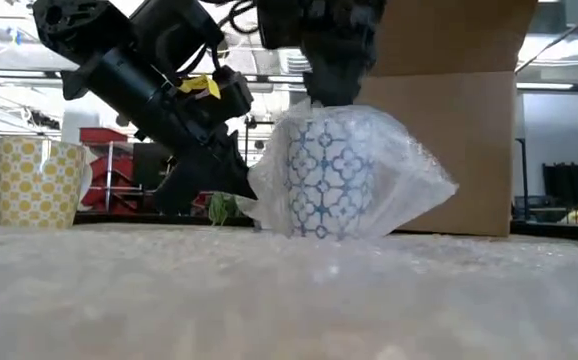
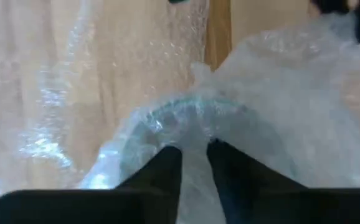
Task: Wrap mug
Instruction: Wrap the blue cup with the bubble wrap
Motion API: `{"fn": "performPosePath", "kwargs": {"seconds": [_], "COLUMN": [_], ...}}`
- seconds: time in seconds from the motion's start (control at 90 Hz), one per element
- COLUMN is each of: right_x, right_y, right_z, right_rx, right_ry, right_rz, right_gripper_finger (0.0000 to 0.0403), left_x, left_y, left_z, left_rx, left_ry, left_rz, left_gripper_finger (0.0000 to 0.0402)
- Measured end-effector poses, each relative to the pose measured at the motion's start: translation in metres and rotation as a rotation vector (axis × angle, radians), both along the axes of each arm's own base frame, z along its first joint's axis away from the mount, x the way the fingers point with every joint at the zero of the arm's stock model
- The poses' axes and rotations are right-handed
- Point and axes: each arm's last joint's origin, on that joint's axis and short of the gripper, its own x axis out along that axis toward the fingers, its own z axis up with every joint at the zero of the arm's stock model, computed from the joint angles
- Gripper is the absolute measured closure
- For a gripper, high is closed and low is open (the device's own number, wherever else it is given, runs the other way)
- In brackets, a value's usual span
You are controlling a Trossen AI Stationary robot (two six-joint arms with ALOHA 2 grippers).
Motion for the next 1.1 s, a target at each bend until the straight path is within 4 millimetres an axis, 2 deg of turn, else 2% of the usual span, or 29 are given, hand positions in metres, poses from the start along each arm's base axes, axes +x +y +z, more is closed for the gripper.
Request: {"fn": "performPosePath", "kwargs": {"seconds": [0.211,0.367,0.522,0.689,0.833,0.978,1.1], "right_x": [0.0,0.0,0.001,0.002,0.003,0.009,0.01], "right_y": [-0.008,-0.01,-0.007,-0.005,-0.006,-0.009,-0.014], "right_z": [0.026,0.041,0.046,0.047,0.064,0.075,0.059], "right_rx": [0.014,0.021,0.018,-0.046,-0.062,-0.063,-0.061], "right_ry": [0.005,-0.009,-0.039,-0.07,-0.136,-0.229,-0.184], "right_rz": [-0.002,-0.014,0.002,0.011,0.019,0.023,-0.008], "right_gripper_finger": [0.0237,0.0228,0.0263,0.0331,0.039,0.0396,0.0401], "left_x": [-0.001,-0.003,-0.004,-0.004,-0.004,-0.004,-0.005], "left_y": [0.0,0.0,0.001,0.001,0.001,0.001,0.001], "left_z": [-0.001,-0.002,-0.004,-0.004,-0.004,-0.005,-0.006], "left_rx": [-0.003,-0.008,-0.018,-0.019,-0.02,-0.019,-0.018], "left_ry": [0.007,0.011,0.014,0.015,0.014,0.017,0.027], "left_rz": [0.002,0.003,0.011,0.011,0.011,0.011,0.011], "left_gripper_finger": [0.0402,0.0402,0.0402,0.0402,0.0402,0.0402,0.0402]}}
